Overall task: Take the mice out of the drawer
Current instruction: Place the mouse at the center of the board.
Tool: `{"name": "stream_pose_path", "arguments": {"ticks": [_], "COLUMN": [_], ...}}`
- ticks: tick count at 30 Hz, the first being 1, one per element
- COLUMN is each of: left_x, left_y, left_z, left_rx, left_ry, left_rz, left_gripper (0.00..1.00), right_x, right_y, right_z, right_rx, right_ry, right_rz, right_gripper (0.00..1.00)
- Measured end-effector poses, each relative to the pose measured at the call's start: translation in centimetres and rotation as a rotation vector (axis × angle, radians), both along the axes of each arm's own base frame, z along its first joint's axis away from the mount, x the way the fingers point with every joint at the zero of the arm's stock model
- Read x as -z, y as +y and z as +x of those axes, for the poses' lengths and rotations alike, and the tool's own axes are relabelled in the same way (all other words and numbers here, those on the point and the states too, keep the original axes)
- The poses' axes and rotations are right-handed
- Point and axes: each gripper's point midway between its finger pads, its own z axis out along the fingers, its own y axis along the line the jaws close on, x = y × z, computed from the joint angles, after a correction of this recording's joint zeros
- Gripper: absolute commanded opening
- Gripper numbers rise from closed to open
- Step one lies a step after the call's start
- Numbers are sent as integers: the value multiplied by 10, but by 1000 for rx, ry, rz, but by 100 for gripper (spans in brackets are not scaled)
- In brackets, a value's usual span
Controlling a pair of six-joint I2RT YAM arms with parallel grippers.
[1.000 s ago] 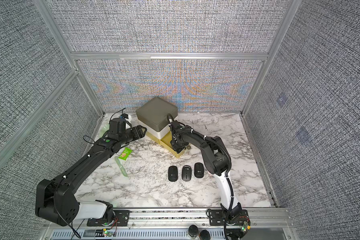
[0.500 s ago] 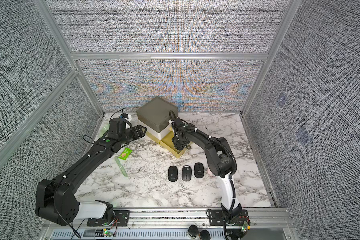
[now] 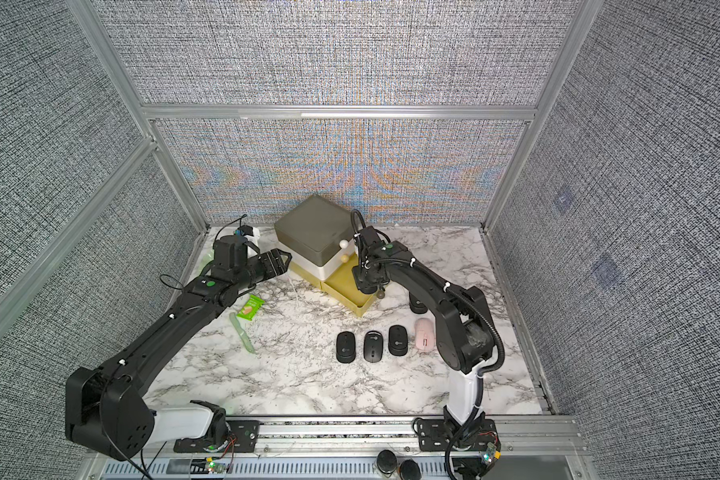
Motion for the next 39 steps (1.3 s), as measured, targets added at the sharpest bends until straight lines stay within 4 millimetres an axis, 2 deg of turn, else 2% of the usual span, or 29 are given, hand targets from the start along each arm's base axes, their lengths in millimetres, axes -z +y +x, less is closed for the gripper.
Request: {"name": "stream_pose_path", "arguments": {"ticks": [4, 8, 14, 18, 23, 25, 31, 34, 37, 39], "left_x": [-5, -6, 3, 4, 5, 7, 8, 8, 10, 11], "left_y": [5, 13, 28, 43, 56, 61, 71, 75, 77, 78], "left_z": [-7, -18, -41, -57, -74, -80, -92, -94, -96, -96], "left_rx": [-8, -23, -52, -91, -122, -136, -165, -177, -187, -191], "left_ry": [-18, -31, -22, -33, -50, -48, -56, -59, -52, -48], "left_rz": [7, 26, 62, 91, 109, 119, 133, 140, 142, 147], "left_gripper": [76, 76, 76, 76, 76, 76, 76, 76, 77, 77], "right_x": [-14, -20, 5, 27, 51, 61, 87, 101, 104, 106], "right_y": [9, 32, 75, 99, 130, 136, 146, 145, 147, 148], "right_z": [-26, -64, -127, -150, -163, -165, -167, -170, -169, -167], "right_rx": [34, 66, 104, 143, 171, 187, 227, 235, 242, 244], "right_ry": [15, 34, 117, 153, 174, 181, 188, 198, 198, 196], "right_rz": [55, 103, 119, 121, 110, 104, 65, 32, 29, 24], "right_gripper": [50, 50, 50, 50, 50, 50, 50, 50, 50, 58]}}
